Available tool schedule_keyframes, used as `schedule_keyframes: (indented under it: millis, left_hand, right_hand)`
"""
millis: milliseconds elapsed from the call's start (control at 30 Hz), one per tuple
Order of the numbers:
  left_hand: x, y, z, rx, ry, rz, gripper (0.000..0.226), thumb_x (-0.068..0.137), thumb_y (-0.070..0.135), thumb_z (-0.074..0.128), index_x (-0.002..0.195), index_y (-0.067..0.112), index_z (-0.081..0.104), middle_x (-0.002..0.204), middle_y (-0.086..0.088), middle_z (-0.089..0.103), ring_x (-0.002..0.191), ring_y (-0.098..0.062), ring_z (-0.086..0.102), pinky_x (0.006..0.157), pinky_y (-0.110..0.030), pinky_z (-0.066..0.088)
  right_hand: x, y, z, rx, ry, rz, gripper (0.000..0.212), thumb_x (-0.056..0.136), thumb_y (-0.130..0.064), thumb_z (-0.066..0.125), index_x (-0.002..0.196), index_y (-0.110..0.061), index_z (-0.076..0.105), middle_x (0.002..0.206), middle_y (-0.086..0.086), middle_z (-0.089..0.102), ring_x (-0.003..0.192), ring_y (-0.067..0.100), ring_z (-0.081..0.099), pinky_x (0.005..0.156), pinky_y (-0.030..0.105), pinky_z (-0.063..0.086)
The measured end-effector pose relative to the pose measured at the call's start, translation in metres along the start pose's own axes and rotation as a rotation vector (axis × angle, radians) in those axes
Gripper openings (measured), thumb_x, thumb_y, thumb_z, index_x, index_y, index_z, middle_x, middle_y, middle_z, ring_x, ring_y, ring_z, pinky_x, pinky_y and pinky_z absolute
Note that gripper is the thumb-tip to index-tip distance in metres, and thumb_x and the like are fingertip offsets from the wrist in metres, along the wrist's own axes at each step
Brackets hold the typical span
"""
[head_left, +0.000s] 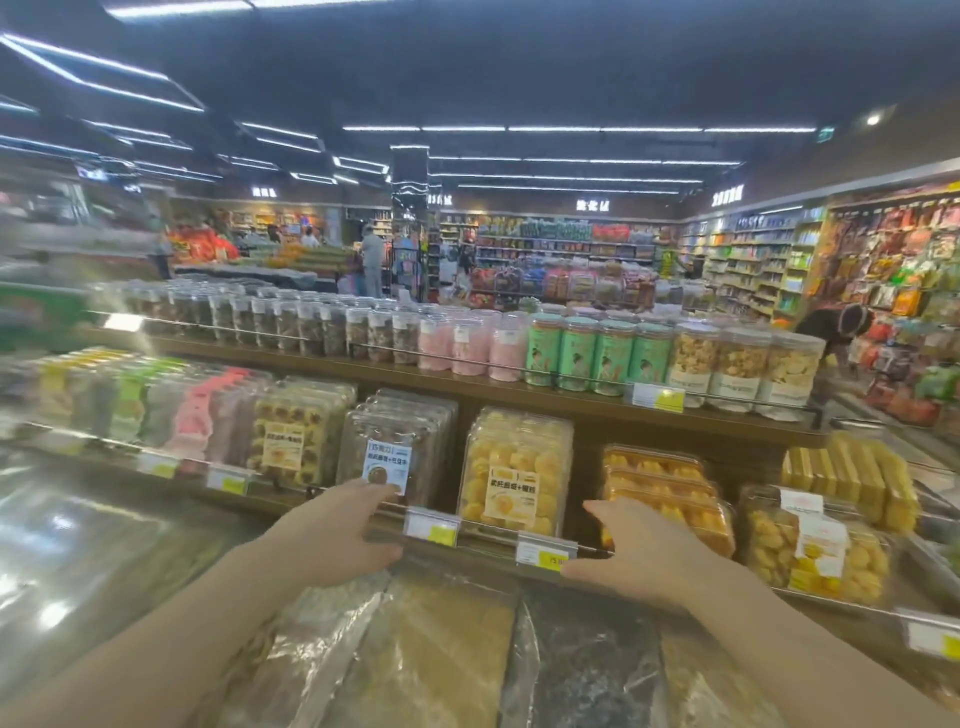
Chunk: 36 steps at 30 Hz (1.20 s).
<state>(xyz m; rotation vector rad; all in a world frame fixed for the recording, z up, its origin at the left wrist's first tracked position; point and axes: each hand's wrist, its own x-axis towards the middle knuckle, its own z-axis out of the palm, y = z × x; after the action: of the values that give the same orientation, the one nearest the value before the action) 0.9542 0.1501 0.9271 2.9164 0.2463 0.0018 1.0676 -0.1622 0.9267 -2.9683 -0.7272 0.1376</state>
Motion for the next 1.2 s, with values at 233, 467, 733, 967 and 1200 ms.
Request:
schedule_keyframes:
  millis: [233, 467, 733, 967, 1200]
  left_hand:
    - [-0.086, -0.015, 0.009, 0.041, 0.033, -0.132, 0.077, 0.093, 0.053, 0.061, 0.159, 0.03, 0.029, 0.158, 0.006, 0.039, 0.143, -0.018, 0.042, 0.113, -0.039, 0.043]
    - [-0.248, -0.075, 0.02, 0.146, 0.032, -0.448, 0.076, 0.092, 0.068, 0.049, 0.156, 0.031, 0.032, 0.149, 0.002, 0.048, 0.133, -0.024, 0.052, 0.104, -0.039, 0.048]
    - [-0.473, -0.144, 0.017, 0.092, 0.096, -0.875, 0.073, 0.094, 0.055, 0.056, 0.157, 0.03, 0.029, 0.156, 0.007, 0.038, 0.141, -0.021, 0.042, 0.106, -0.039, 0.044]
    - [-0.678, -0.155, 0.049, 0.054, -0.009, -1.168, 0.075, 0.093, 0.058, 0.057, 0.156, 0.027, 0.031, 0.151, 0.001, 0.042, 0.14, -0.023, 0.044, 0.109, -0.042, 0.045]
    - [-0.871, -0.132, 0.097, -0.076, 0.064, -1.475, 0.078, 0.094, 0.058, 0.056, 0.159, 0.027, 0.026, 0.158, 0.002, 0.036, 0.143, -0.021, 0.04, 0.11, -0.04, 0.042]
  right_hand:
    - [-0.003, -0.065, 0.024, -0.028, -0.112, -0.208, 0.107, 0.076, -0.086, 0.052, 0.16, -0.026, 0.021, 0.164, -0.005, 0.029, 0.147, 0.016, 0.032, 0.115, 0.035, 0.035]
    - [-0.035, -0.222, 0.069, -0.03, -0.201, -0.626, 0.119, 0.066, -0.096, 0.047, 0.159, -0.026, 0.024, 0.165, -0.005, 0.026, 0.15, 0.016, 0.028, 0.119, 0.036, 0.032]
    - [-0.136, -0.413, 0.098, -0.086, -0.225, -1.042, 0.114, 0.071, -0.09, 0.052, 0.161, -0.028, 0.019, 0.168, -0.005, 0.01, 0.154, 0.015, 0.013, 0.123, 0.039, 0.024]
    - [-0.279, -0.555, 0.15, -0.199, -0.303, -1.364, 0.105, 0.079, -0.078, 0.058, 0.16, -0.021, 0.022, 0.167, -0.002, 0.015, 0.153, 0.017, 0.016, 0.122, 0.037, 0.026]
    - [-0.44, -0.67, 0.228, -0.273, -0.435, -1.59, 0.113, 0.076, -0.085, 0.049, 0.16, -0.016, 0.019, 0.167, 0.002, 0.017, 0.153, 0.021, 0.017, 0.122, 0.035, 0.019]
